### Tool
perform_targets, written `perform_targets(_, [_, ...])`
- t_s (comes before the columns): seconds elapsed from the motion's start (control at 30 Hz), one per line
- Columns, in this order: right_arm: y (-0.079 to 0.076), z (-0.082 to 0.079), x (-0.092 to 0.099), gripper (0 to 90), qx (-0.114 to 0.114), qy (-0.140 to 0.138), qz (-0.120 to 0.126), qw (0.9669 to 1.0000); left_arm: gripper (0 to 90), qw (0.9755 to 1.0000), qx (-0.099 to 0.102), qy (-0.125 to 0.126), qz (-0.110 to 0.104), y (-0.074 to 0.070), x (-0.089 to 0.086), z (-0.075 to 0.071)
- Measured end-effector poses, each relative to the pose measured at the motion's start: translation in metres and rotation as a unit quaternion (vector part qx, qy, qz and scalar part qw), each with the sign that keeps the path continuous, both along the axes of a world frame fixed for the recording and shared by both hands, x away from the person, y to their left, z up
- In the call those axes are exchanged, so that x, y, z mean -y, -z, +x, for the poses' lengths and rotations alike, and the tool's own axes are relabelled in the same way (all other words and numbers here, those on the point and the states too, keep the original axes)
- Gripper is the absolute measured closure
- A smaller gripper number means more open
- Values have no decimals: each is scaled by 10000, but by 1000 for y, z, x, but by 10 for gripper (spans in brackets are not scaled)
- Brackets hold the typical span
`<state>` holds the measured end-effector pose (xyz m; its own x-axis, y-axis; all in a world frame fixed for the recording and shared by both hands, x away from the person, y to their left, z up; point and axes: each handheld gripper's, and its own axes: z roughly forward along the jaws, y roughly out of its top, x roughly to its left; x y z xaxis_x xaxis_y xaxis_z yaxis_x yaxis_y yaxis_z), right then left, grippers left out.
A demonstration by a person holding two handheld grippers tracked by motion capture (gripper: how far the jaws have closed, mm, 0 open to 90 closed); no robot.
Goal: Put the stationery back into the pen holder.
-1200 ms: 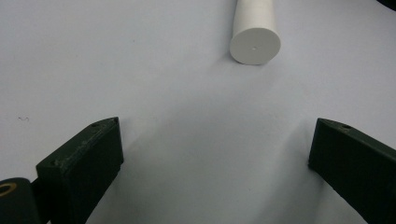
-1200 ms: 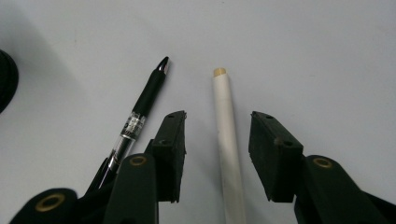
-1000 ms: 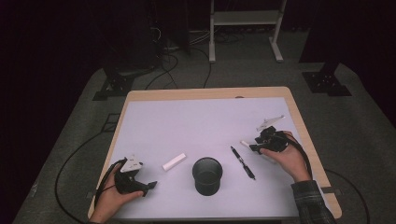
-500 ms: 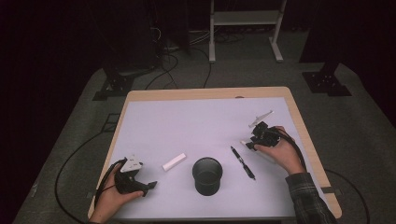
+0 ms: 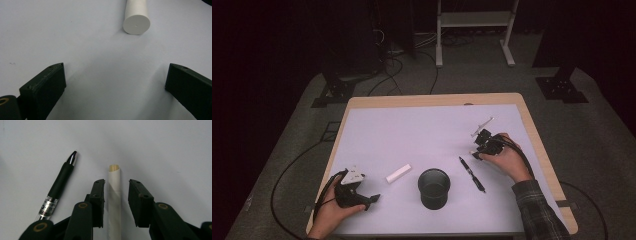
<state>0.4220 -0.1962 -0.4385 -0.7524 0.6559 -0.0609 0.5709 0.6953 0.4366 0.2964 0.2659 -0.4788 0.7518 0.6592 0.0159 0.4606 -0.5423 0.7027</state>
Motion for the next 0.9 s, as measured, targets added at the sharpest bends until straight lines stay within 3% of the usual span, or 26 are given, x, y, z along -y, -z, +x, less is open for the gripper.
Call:
perform_targets(0.53, [6, 7, -4, 748, -321, -29, -155, 9994, 21, 10000, 11, -2, -9, 0, 0, 0])
perform_targets(0.7, [5, 13, -6, 765, -529, 12, -208, 9984, 21, 10000, 10, -2, -10, 0, 0, 0])
perform_targets(0.9, [4, 14, -8, 781, -592, 102, -264, 9978, 21, 10000, 6, 2, -6, 0, 0, 0])
